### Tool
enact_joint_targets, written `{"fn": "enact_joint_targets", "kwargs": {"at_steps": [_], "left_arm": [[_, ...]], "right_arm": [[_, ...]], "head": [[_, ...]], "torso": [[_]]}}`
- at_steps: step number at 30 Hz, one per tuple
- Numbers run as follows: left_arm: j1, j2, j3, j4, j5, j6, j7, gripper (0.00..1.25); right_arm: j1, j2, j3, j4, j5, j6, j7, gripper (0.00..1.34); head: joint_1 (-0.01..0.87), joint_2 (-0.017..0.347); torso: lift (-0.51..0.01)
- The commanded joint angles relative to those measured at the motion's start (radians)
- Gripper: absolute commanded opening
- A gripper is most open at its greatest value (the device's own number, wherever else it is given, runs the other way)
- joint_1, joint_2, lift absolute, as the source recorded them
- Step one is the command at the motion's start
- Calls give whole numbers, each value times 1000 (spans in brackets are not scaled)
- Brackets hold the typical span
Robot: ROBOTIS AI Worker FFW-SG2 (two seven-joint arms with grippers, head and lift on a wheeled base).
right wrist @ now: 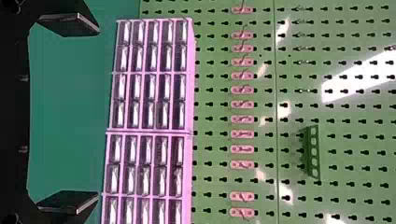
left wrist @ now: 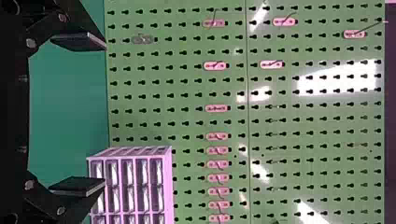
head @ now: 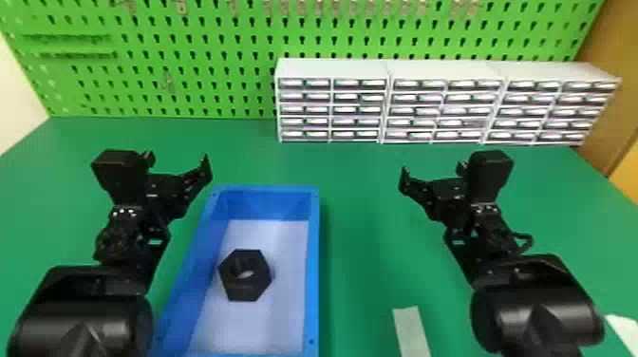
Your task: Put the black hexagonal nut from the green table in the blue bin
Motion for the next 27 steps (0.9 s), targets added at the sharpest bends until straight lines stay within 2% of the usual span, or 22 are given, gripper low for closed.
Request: {"fn": "enact_joint_targets", "kwargs": {"at_steps": [1, 27], "left_arm": [[-1, 0, -2, 0, -3, 0, 0, 1005], [-4, 0, -5, 0, -14, 0, 0, 1006]], "right_arm": [[-2, 0, 0, 0, -1, 0, 0, 1269], [-3, -5, 5, 0, -16, 22, 0, 1269]], "head": [[686, 52], [686, 52]], "torso": [[-97], [-97]]}}
